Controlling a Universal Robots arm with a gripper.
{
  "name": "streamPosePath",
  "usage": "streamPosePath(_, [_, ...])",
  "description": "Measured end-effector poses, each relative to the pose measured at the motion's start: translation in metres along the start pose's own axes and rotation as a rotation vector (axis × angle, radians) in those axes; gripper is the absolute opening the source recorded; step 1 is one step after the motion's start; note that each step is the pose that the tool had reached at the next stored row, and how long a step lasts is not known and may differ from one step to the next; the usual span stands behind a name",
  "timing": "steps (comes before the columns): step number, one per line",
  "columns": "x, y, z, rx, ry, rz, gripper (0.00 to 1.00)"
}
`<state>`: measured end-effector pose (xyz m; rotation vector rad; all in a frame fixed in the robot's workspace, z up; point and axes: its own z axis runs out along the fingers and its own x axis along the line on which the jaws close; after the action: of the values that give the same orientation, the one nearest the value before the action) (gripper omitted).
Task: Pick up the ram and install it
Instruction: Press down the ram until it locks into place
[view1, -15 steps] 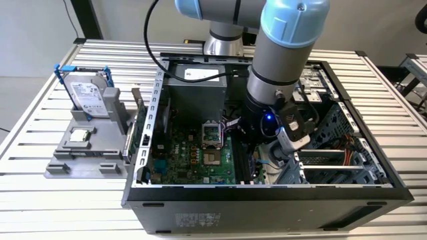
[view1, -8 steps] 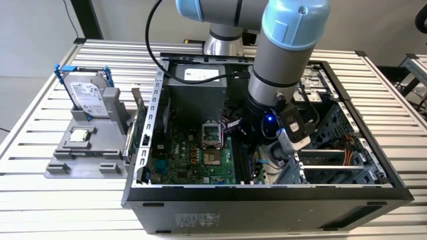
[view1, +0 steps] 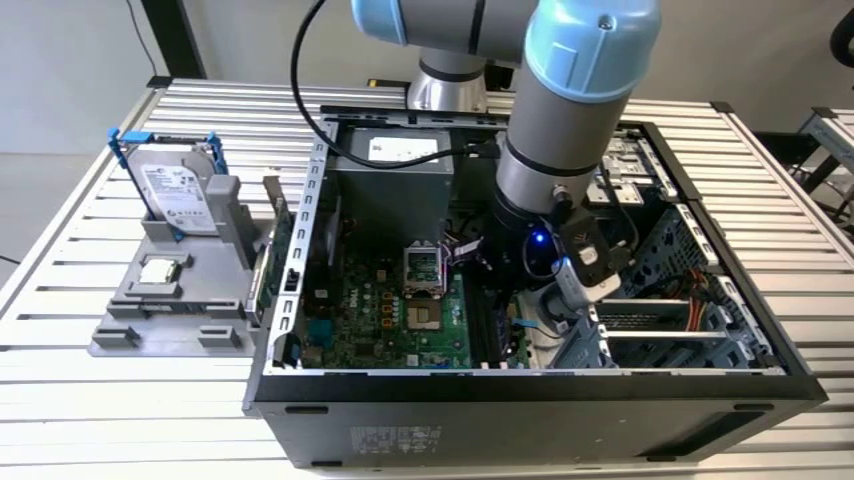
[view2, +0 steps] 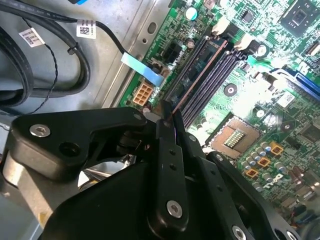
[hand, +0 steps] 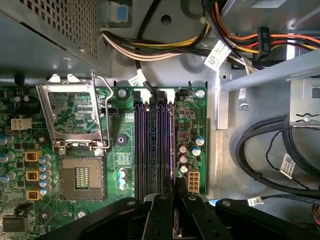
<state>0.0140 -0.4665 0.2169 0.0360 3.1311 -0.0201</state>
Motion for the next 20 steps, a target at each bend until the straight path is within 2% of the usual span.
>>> streamPosePath(4, [0.0001,0.0000,0.0002,0.0006,0.0070,0.000,0.00])
streamPosePath(11, [0.0000,0.0000,0.0005,0.0003,0.0070,0.000,0.00])
streamPosePath(20, [0.0001,0.0000,0.0045,0.0004,0.0071,0.003,0.00])
